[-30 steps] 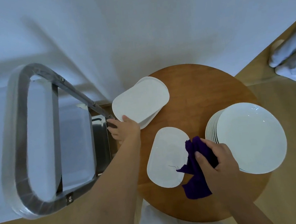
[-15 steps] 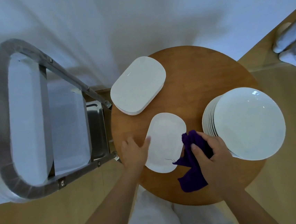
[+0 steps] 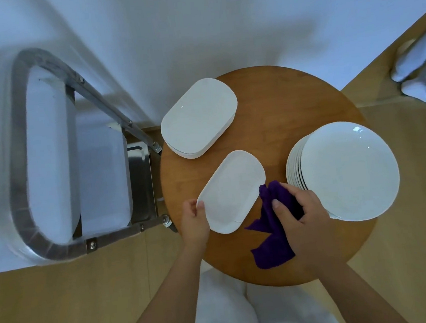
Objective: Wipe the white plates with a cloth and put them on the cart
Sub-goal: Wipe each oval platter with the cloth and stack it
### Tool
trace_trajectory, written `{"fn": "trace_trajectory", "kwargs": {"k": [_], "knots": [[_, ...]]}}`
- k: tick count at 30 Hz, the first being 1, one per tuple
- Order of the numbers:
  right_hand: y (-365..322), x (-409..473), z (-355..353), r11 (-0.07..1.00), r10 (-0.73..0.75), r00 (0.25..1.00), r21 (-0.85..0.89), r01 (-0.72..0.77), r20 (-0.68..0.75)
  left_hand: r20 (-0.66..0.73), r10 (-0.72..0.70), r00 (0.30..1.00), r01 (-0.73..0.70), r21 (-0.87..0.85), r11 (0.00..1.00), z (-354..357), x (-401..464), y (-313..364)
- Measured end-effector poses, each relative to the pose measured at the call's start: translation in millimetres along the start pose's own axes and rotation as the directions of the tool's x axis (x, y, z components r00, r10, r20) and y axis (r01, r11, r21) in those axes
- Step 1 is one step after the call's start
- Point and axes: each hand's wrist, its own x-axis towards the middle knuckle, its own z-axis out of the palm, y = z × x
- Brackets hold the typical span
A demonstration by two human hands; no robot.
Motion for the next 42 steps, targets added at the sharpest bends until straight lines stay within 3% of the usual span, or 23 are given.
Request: {"fn": "trace_trajectory", "kwargs": {"k": [7,11,14,18,22,26,33,36,42], "knots": [[-14.1,-16.1,-10.3,0.990,-0.032,0.999,0.138,0.028,0.030,-0.083,-0.113,0.990,0.074,-0.372,0.925,-27.2,-28.2,32.4],[-36.8,-21.5,-34.5,0.937,-0.114,0.970,0.302,0.177,-0.215,-0.042,-0.149,0.988,0.107,-0.510,0.854,-59.8,-54.7,49.8],[-56.9,-23.1,-55.3,0.904,-0.183,0.926,0.314,0.291,-0.330,0.004,-0.086,0.996,0.074,-0.553,0.830,-83.0,-83.5,63.5],[-83.8,-19.3,-65.7,0.909,-0.274,0.904,0.218,0.355,-0.328,0.060,-0.032,0.998,0.064,-0.676,0.734,-100.2,-125.4,87.2],[-110.3,-9.9,-62.3,0.867,-0.498,0.809,-0.189,0.461,-0.311,-0.028,0.112,0.993,-0.099,-0.709,0.698,-104.0,-154.6,106.1],[-130.5,-4.2,-52.5,0.798,-0.533,0.809,-0.467,0.382,-0.249,-0.088,0.271,0.958,-0.256,-0.686,0.681,-104.6,-174.3,120.3],[-158.1,-24.2,-30.5,0.751,-0.622,0.778,-0.351,0.559,-0.090,-0.149,0.347,0.926,-0.355,-0.656,0.666,-110.0,-185.1,135.0],[-161.2,-49.7,-16.7,0.673,-0.713,0.700,-0.318,0.667,-0.041,-0.170,0.396,0.902,-0.409,-0.624,0.666,-113.0,-185.0,143.0],[-148.4,-92.5,-5.1,0.480,-0.855,0.518,-0.355,0.803,0.016,-0.133,0.310,0.941,-0.306,-0.724,0.618,-117.2,-190.3,139.7]]}}
